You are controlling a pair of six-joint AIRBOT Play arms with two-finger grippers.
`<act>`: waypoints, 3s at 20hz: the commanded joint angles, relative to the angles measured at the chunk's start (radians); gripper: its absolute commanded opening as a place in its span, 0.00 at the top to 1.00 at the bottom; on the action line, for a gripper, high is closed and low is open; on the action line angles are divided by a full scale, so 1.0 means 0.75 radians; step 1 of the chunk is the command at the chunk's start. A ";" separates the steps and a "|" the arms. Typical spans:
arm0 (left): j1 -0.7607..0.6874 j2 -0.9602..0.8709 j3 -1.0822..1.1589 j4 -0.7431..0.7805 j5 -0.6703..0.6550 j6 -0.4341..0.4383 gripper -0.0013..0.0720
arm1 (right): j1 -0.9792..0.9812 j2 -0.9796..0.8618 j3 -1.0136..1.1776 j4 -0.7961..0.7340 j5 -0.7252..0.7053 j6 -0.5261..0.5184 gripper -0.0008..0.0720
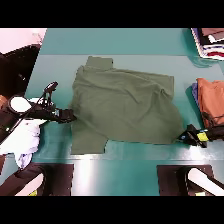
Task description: Fold the shirts.
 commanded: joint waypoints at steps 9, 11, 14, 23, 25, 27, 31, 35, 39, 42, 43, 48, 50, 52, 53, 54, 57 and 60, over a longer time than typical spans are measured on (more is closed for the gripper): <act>0.060 0.294 0.647 0.167 -0.097 -0.065 0.95 | 0.376 0.385 0.744 -0.007 -0.080 0.009 0.96; 0.062 0.321 0.915 0.245 -0.082 -0.063 0.95 | 0.375 0.458 0.992 -0.022 -0.108 0.009 0.96; 0.062 0.322 1.334 0.302 -0.056 -0.063 0.95 | 0.372 0.525 1.329 -0.022 -0.106 0.009 0.96; 0.062 0.290 1.831 0.284 -0.101 -0.180 0.95 | 0.373 0.391 2.067 -0.298 0.238 0.088 0.96; 0.062 0.189 1.818 0.313 -0.244 -0.186 0.95 | 0.373 0.338 2.052 -0.288 0.271 0.110 0.96; 0.062 0.075 1.719 0.329 -0.344 -0.193 0.94 | 0.374 0.282 1.944 -0.286 0.326 0.137 0.96; 0.062 -0.175 1.353 0.341 -0.399 -0.203 0.94 | 0.432 0.068 1.717 -0.300 0.381 0.143 0.96; 0.062 -0.417 1.007 0.338 -0.249 -0.194 0.94 | 0.512 -0.244 1.508 -0.299 0.365 0.143 0.96; 0.062 -0.683 0.991 0.352 -0.001 -0.126 0.94 | 0.518 -0.555 1.476 -0.297 0.219 0.143 0.96; 0.062 -0.855 1.141 0.352 0.128 -0.110 0.94 | 0.518 -0.744 1.653 -0.295 0.125 0.142 0.96; 0.062 -0.900 1.201 0.352 0.160 -0.075 0.94 | 0.518 -0.786 1.718 -0.295 0.108 0.142 0.96; 0.063 -0.944 1.358 0.364 0.116 0.018 0.94 | 0.517 -0.858 1.950 -0.297 0.128 0.141 0.96; 0.062 -0.944 1.401 0.383 -0.036 0.043 0.94 | 0.518 -0.840 1.973 -0.298 0.157 0.121 0.96; 0.062 -0.941 1.404 0.397 -0.207 0.043 0.95 | 0.518 -0.800 1.921 -0.299 0.173 0.120 0.96; 0.062 -0.941 1.385 0.397 -0.271 0.042 0.95 | 0.518 -0.765 1.853 -0.299 0.166 0.118 0.96; 0.062 -0.941 1.350 0.397 -0.299 0.035 0.95 | 0.518 -0.731 1.774 -0.301 0.146 0.118 0.96; 0.062 -0.938 1.200 0.389 -0.277 0.002 0.95 | 0.518 -0.615 1.480 -0.297 0.031 0.118 0.96; 0.062 -0.938 1.057 0.345 -0.245 -0.003 0.94 | 0.536 -0.554 1.276 -0.287 -0.042 0.118 0.96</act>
